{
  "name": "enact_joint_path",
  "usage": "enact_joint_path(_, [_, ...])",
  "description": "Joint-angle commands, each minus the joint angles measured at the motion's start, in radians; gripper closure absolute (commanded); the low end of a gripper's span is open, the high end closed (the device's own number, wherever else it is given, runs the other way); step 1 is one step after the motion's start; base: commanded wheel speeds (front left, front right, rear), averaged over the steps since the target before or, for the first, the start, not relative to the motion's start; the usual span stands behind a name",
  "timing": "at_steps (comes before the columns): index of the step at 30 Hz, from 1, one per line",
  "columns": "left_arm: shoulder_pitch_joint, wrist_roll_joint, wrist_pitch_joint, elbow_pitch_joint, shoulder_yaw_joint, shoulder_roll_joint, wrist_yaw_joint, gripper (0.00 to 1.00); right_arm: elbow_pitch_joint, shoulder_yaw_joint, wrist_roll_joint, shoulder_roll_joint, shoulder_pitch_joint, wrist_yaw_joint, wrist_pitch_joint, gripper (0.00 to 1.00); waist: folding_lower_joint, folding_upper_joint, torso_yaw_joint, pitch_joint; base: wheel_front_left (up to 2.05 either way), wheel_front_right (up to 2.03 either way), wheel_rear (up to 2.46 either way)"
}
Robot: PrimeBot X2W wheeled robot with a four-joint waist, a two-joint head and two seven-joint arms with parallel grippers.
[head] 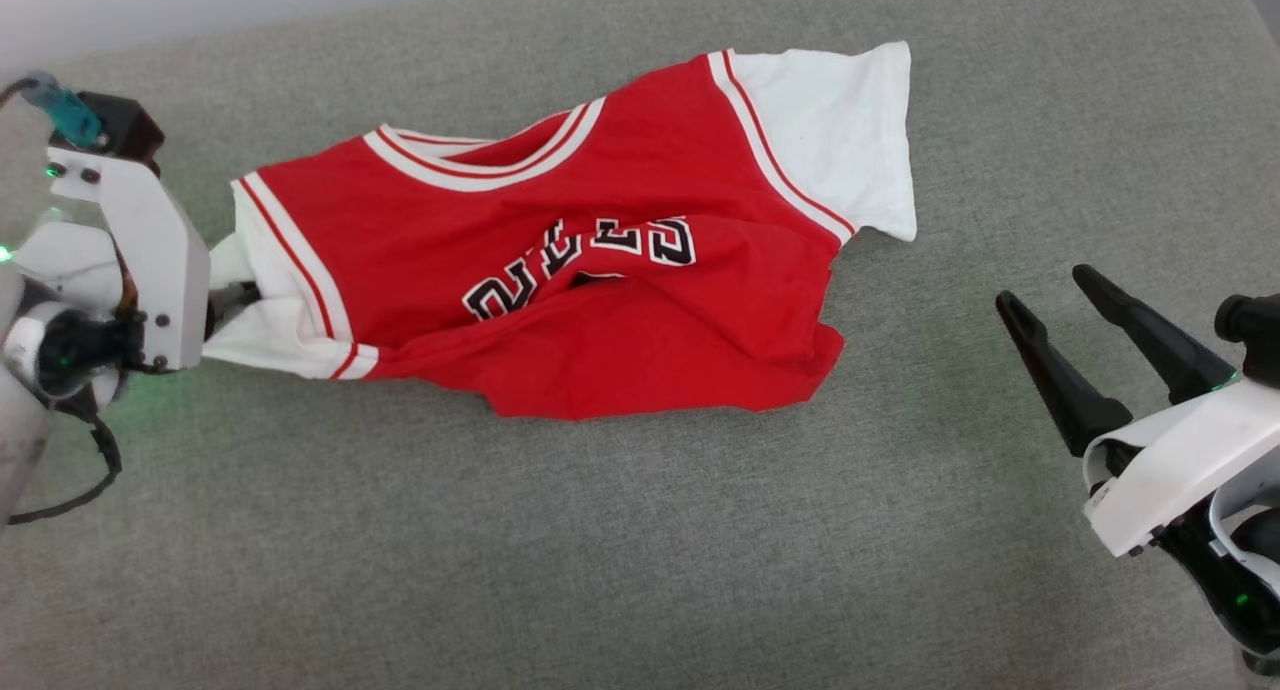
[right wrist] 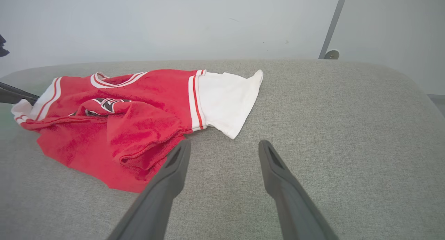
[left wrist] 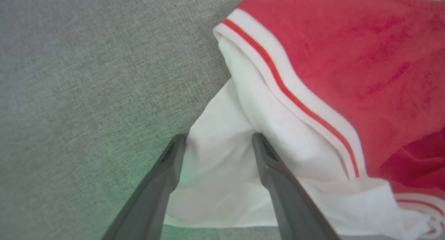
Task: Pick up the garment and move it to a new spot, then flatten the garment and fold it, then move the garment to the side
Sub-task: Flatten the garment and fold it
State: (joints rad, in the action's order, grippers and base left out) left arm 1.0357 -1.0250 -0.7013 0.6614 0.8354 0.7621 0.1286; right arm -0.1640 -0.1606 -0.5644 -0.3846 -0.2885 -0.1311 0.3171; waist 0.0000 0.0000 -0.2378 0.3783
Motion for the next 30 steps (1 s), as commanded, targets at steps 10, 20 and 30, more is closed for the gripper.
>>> enact_joint_path(10, [0.014,-0.067,-0.007,-0.025,0.059,-0.033,0.003,1.0,0.016,-0.024,-0.054,-0.067,-0.132,0.001,0.069,0.0,0.0,0.0,0.043,0.046,0.0,0.0,0.0])
enact_joint_path(20, [0.104,-0.078,0.07,-0.055,0.118,-0.114,0.003,1.0,0.315,-0.28,-0.129,-0.234,-0.564,0.001,0.237,0.0,0.0,0.0,0.161,0.133,0.0,0.0,0.0])
enact_joint_path(30, [0.176,-0.093,0.126,-0.091,0.224,-0.185,0.003,1.0,0.608,-0.55,-0.17,-0.313,-0.88,0.001,0.224,0.0,0.0,0.0,0.29,0.201,0.0,0.0,0.0])
